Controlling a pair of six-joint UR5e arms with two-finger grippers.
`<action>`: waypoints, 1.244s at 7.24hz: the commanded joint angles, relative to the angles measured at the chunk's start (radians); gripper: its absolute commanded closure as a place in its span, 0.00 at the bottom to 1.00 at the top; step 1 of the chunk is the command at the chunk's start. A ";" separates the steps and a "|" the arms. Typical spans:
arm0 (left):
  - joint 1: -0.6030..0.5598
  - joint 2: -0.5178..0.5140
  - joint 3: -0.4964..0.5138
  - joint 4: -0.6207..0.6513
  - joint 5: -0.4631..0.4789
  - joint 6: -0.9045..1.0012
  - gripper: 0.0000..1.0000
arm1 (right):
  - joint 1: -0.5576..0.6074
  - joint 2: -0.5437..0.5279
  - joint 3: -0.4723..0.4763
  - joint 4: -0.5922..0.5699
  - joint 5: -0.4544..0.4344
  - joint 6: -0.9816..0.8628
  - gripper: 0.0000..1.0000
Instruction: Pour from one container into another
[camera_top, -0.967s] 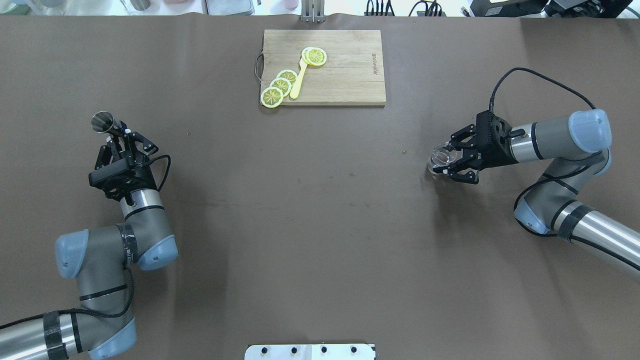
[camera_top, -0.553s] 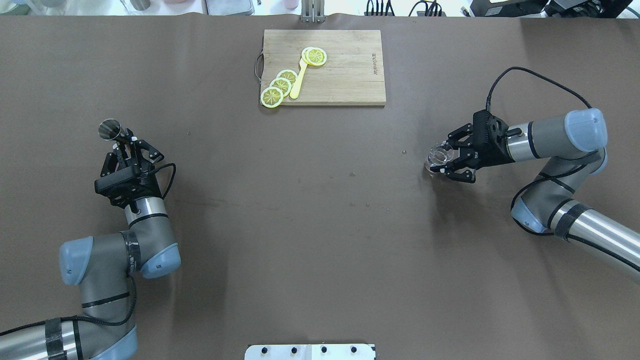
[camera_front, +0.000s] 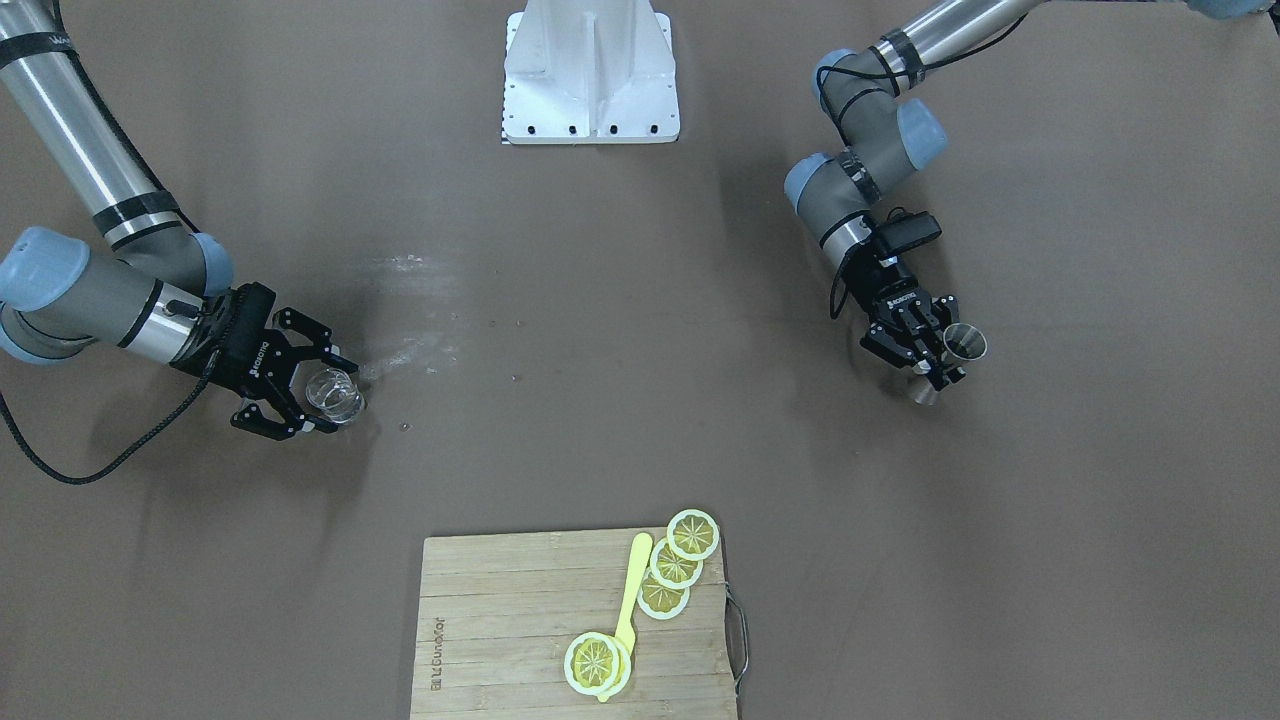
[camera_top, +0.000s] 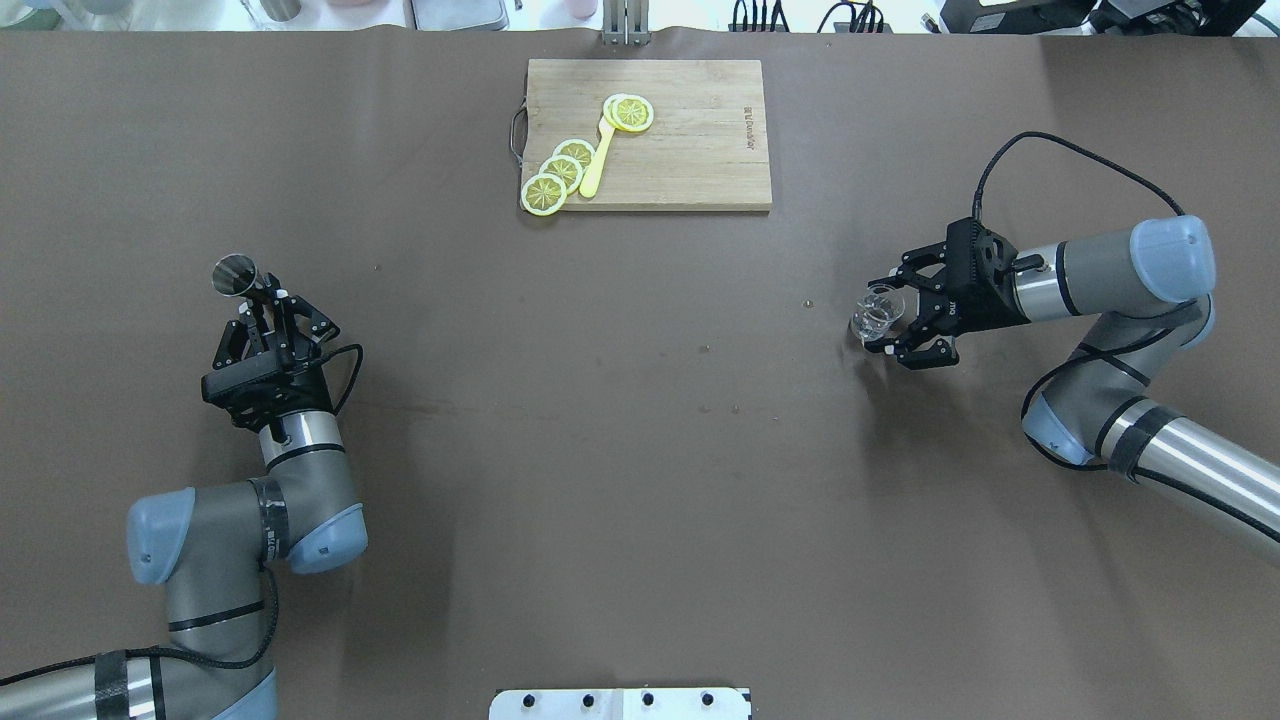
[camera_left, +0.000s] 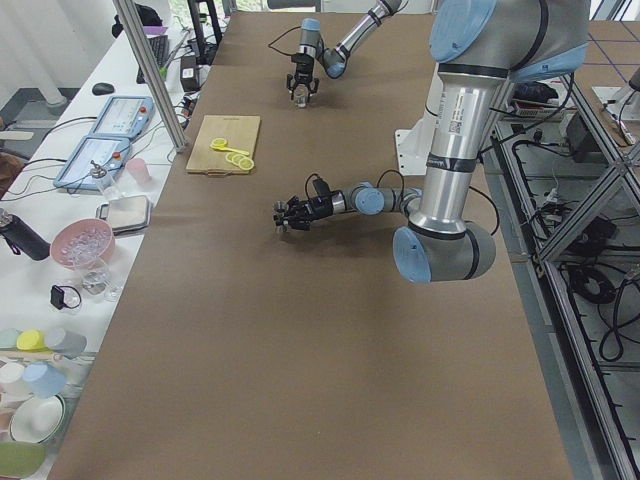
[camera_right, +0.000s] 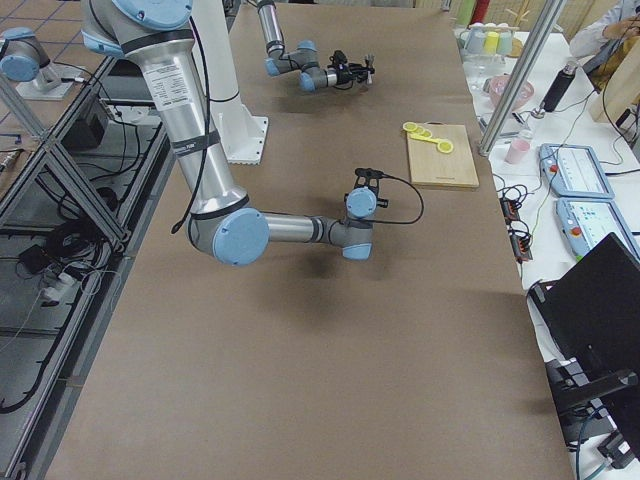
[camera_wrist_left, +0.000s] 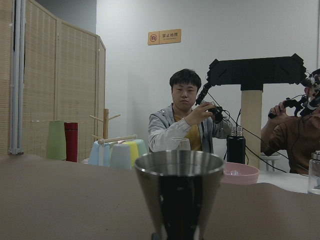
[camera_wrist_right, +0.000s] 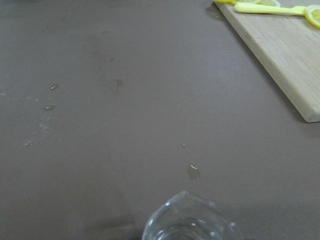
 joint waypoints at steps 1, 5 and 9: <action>0.005 0.000 0.001 0.001 0.000 0.002 1.00 | 0.001 0.000 0.010 0.000 -0.002 0.002 0.01; 0.005 0.001 0.001 0.001 0.000 0.005 0.97 | 0.028 -0.005 0.082 -0.011 0.009 0.058 0.01; 0.006 0.002 0.002 0.019 0.002 0.009 0.83 | 0.169 -0.006 0.227 -0.234 0.110 0.075 0.00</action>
